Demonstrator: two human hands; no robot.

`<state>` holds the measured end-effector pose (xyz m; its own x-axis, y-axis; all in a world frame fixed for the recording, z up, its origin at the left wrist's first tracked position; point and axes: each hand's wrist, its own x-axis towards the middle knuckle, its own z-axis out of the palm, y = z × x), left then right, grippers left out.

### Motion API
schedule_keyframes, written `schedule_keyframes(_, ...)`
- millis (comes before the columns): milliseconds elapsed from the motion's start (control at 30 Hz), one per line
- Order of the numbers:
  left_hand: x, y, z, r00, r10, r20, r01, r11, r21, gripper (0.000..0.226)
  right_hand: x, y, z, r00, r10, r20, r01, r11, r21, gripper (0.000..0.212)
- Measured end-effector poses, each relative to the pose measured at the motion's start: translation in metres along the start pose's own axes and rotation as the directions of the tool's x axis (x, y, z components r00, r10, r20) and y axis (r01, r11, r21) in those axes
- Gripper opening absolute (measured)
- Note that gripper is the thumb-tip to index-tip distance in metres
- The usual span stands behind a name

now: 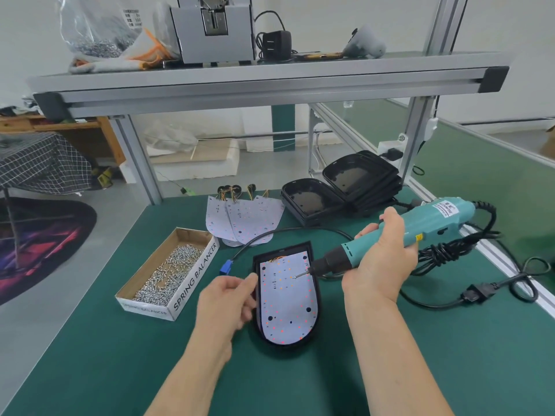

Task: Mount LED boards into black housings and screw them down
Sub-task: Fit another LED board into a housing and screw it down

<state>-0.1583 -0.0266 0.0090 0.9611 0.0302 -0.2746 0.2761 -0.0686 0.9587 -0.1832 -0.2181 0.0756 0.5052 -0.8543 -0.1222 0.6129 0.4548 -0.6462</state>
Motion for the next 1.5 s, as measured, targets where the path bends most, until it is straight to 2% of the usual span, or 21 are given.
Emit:
schedule_keyframes(33, 0.009, -0.002, -0.004, 0.999, -0.009, -0.048, 0.018, 0.981, 0.194, 0.038, -0.002, -0.001, 0.002, 1.0, -0.019, 0.01, 0.02, 0.998, -0.065, 0.015)
schedule_keyframes(100, 0.019, 0.0, -0.005, 0.999, -0.03, -0.016, 0.034, 0.887, 0.461, 0.052, -0.005, 0.003, 0.003, 0.997, -0.062, 0.044, 0.067, 0.991, -0.117, 0.015)
schedule_keyframes(267, 0.03, 0.014, 0.015, 0.993, -0.071, 0.099, -0.02, 0.707, 0.707, 0.065, -0.014, 0.013, 0.001, 0.976, -0.118, 0.184, 0.161, 0.958, -0.237, 0.022)
schedule_keyframes(333, 0.032, 0.016, 0.021, 0.984, -0.114, 0.134, -0.01, 0.727, 0.687, 0.056, -0.016, 0.017, -0.001, 0.954, -0.148, 0.262, 0.222, 0.934, -0.28, 0.019)
schedule_keyframes(433, 0.031, 0.017, 0.028, 0.959, -0.182, 0.219, 0.044, 0.855, 0.517, 0.035, -0.02, 0.021, -0.005, 0.906, -0.189, 0.38, 0.336, 0.867, -0.369, 0.015)
schedule_keyframes(567, 0.031, 0.014, 0.032, 0.95, -0.179, 0.258, 0.065, 0.916, 0.396, 0.02, -0.02, 0.027, -0.012, 0.85, -0.242, 0.469, 0.459, 0.776, -0.432, 0.027)
schedule_keyframes(733, 0.032, 0.012, 0.033, 0.948, -0.181, 0.261, 0.074, 0.925, 0.372, 0.017, -0.023, 0.034, -0.014, 0.834, -0.265, 0.483, 0.494, 0.749, -0.442, 0.024)
schedule_keyframes(900, 0.034, 0.011, 0.032, 0.945, -0.192, 0.265, 0.083, 0.923, 0.376, 0.028, -0.02, 0.037, -0.015, 0.827, -0.262, 0.498, 0.5, 0.747, -0.438, 0.024)
schedule_keyframes(1000, 0.036, 0.009, 0.033, 0.943, -0.193, 0.269, 0.083, 0.924, 0.373, 0.025, -0.02, 0.037, -0.015, 0.812, -0.277, 0.514, 0.522, 0.737, -0.428, 0.024)
schedule_keyframes(1100, 0.036, 0.008, 0.032, 0.942, -0.188, 0.278, 0.079, 0.928, 0.363, 0.019, -0.021, 0.038, -0.016, 0.795, -0.294, 0.53, 0.547, 0.725, -0.418, 0.025)
schedule_keyframes(1233, 0.035, 0.007, 0.032, 0.939, -0.187, 0.29, 0.075, 0.931, 0.356, 0.03, -0.023, 0.04, -0.016, 0.798, -0.291, 0.528, 0.54, 0.733, -0.413, 0.032)
schedule_keyframes(1367, 0.037, 0.006, 0.031, 0.938, -0.181, 0.294, 0.065, 0.929, 0.365, 0.03, -0.025, 0.041, -0.016, 0.782, -0.301, 0.546, 0.563, 0.717, -0.412, 0.035)
schedule_keyframes(1500, 0.038, 0.005, 0.032, 0.94, -0.175, 0.293, 0.06, 0.93, 0.363, 0.03, -0.025, 0.042, -0.015, 0.806, -0.27, 0.527, 0.527, 0.733, -0.43, 0.038)
